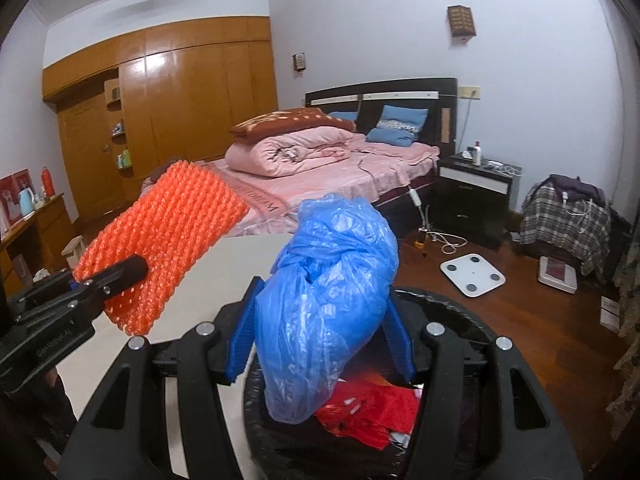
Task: Collect trash
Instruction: 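Carry the orange net and blue bag over the bin with both tools, then open both tools over the bin to drop the net and blue bag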
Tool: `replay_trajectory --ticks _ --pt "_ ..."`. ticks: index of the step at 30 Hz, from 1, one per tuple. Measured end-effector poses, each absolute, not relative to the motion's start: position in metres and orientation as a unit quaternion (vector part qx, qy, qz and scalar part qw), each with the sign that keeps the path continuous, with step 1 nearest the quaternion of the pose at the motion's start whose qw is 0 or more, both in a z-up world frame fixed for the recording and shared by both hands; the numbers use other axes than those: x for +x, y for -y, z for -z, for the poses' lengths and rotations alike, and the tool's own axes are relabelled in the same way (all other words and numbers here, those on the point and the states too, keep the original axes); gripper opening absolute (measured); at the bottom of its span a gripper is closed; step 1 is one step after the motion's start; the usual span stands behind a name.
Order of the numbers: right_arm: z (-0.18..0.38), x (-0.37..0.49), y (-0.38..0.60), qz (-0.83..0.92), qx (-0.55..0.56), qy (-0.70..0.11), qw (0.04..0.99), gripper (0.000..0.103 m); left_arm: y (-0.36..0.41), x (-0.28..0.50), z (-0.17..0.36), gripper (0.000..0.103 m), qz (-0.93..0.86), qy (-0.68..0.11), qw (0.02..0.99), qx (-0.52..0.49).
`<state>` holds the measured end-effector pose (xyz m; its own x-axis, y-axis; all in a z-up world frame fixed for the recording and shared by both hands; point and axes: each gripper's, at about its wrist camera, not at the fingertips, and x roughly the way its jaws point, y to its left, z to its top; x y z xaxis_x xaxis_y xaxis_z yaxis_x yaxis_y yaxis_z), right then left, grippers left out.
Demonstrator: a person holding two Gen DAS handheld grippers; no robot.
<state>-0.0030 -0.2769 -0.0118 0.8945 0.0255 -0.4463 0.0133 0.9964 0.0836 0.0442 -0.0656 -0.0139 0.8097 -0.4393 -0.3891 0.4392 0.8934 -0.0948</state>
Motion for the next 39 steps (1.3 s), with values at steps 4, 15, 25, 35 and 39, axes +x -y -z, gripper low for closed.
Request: replay_trajectory --ticks 4,15,25,35,39 --pt "0.012 -0.01 0.289 0.013 0.042 -0.227 0.973 0.055 0.081 0.041 0.009 0.026 0.248 -0.199 0.948 0.005" --pt "0.021 -0.02 0.316 0.045 0.048 -0.237 0.969 0.055 0.117 0.044 0.009 0.026 0.294 -0.197 0.935 0.019" --pt "0.038 -0.023 0.338 0.072 0.055 -0.256 0.962 0.055 0.149 0.055 0.025 0.026 0.321 -0.217 0.922 0.029" --pt "0.054 -0.014 0.345 0.078 0.063 -0.275 0.956 0.055 0.171 0.071 0.048 0.026 0.332 -0.246 0.91 0.042" --pt "0.058 -0.008 0.347 0.077 0.065 -0.278 0.955 0.055 0.175 0.078 0.058 0.026 0.329 -0.259 0.907 0.045"
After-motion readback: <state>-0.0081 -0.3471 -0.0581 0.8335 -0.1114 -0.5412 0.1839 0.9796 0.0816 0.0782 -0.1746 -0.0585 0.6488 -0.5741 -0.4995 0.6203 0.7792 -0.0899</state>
